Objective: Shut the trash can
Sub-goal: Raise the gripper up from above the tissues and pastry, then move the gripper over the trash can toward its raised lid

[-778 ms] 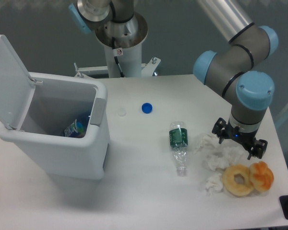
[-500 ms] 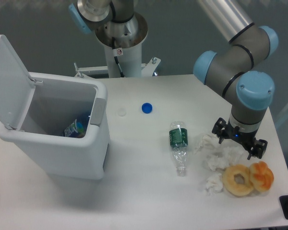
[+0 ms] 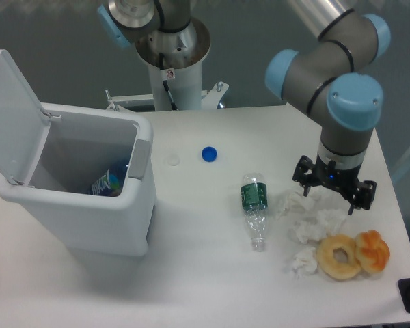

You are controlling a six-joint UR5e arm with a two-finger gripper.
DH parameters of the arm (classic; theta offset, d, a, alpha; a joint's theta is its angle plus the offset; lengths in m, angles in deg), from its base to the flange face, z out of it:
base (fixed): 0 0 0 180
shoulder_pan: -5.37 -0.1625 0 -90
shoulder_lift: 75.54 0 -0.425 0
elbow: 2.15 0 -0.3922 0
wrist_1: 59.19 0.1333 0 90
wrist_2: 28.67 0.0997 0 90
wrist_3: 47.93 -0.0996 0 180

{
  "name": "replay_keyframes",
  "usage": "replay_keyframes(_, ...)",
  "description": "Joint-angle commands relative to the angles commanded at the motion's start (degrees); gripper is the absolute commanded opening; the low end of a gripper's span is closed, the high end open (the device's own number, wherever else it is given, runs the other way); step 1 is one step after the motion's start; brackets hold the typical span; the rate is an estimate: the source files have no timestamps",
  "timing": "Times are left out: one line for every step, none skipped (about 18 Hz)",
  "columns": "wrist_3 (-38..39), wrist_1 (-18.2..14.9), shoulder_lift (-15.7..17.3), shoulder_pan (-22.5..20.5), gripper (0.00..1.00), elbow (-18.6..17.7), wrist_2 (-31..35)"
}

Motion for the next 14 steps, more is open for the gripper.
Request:
replay_keyframes(2.11, -0.35, 0.97, 0.61, 1.00, 0.00, -0.09)
replay_keyframes(4.39, -0.61, 1.59, 1.23, 1.00, 0.00, -0.26)
replay_keyframes(6.42, -0.97, 2.20, 1.50, 1.00, 0.00, -1.31)
replay_keyframes(8.18, -1.40, 3.08, 1.67, 1.00, 0.00, -3.06)
replay_keyframes(9.76, -1.84, 4.04, 1.59, 1.00, 0.00, -4.90)
replay_keyframes(11.69, -2.37, 5.01, 1.67, 1.00, -0.18, -6.66)
replay_keyframes(14.58, -2.55, 6.15, 1.76, 1.00, -0.18, -7.90)
replay_keyframes(17.83, -2.64, 7.03, 2.02, 1.00, -0.27, -8.87)
replay_keyframes(20.73, -2.73, 8.00, 2.90, 1.00, -0.27, -9.92)
replay_keyframes(23.20, -2.90, 8.71, 3.60, 1.00, -0.53, -11.06)
replay_keyframes(25.57, -3.34, 9.58, 4.39, 1.00, -0.53, -11.86)
replay_keyframes(28.21, -4.04, 10.72, 5.18, 1.00, -0.53, -12.30)
replay_keyframes(30.93, -4.65, 11.69, 5.89, 1.00, -0.53, -12.57)
replay_keyframes(34.18, -4.92, 12.31, 7.02, 1.00, -0.53, -12.83)
